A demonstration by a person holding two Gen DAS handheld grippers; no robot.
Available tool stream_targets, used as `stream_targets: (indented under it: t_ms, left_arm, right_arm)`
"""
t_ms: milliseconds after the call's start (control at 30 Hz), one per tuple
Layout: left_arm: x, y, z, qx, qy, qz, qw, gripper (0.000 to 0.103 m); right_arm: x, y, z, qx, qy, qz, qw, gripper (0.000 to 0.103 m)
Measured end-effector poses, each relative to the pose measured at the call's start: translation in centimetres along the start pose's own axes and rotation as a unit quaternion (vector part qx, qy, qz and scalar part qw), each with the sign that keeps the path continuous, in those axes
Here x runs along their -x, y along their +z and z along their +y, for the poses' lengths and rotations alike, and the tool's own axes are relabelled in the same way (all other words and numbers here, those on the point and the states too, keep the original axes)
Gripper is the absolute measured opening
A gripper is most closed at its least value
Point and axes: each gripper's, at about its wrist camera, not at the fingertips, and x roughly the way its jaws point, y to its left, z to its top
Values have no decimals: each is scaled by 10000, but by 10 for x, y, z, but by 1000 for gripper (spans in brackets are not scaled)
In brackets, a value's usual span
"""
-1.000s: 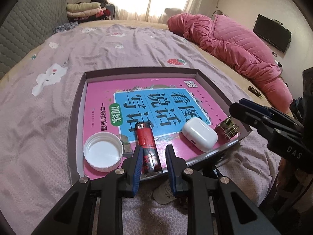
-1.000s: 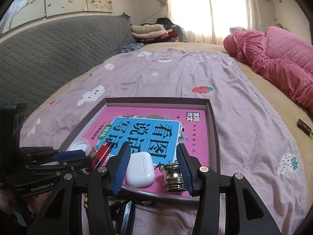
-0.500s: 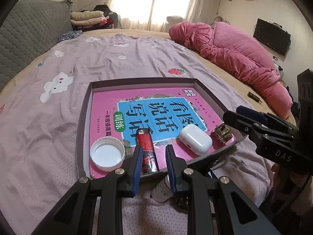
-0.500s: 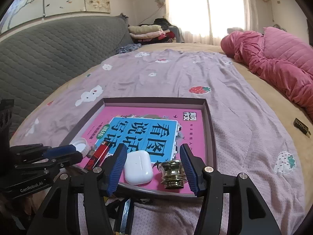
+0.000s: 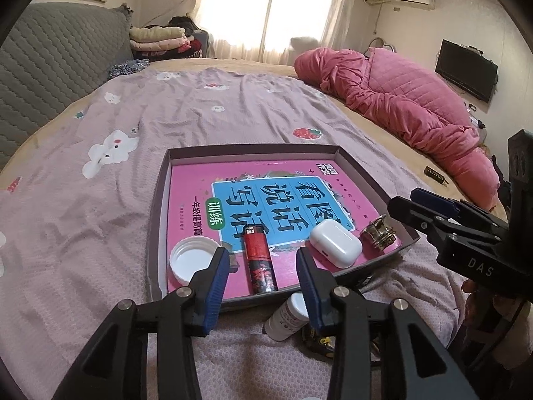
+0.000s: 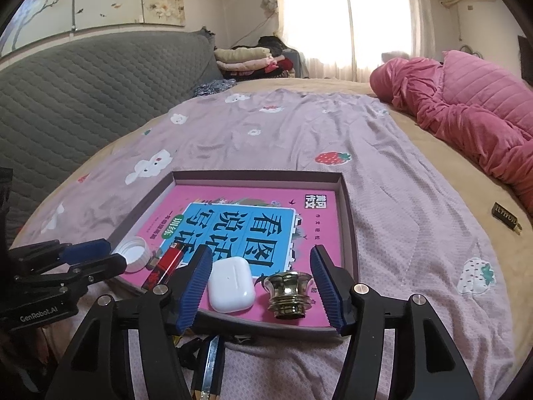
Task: Organize rigid objects
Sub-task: 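Open both tools to release the lighter and earbud case on the workbook, then withdraw both open tools from the tray toward the pill bottle and tape measure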
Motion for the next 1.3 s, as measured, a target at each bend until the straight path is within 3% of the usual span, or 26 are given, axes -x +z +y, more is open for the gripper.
stream_targets:
  t_ms: [433,1300]
  left_arm:
    - [17,-3,4,142,109,-335,9993,50]
    - [43,-19,-6,103,146,-383,9991,55]
  right_arm:
    - [7,0,0,35,-174,-82,9998,68]
    - [40,-7,6,282,-311,-324,9986,70]
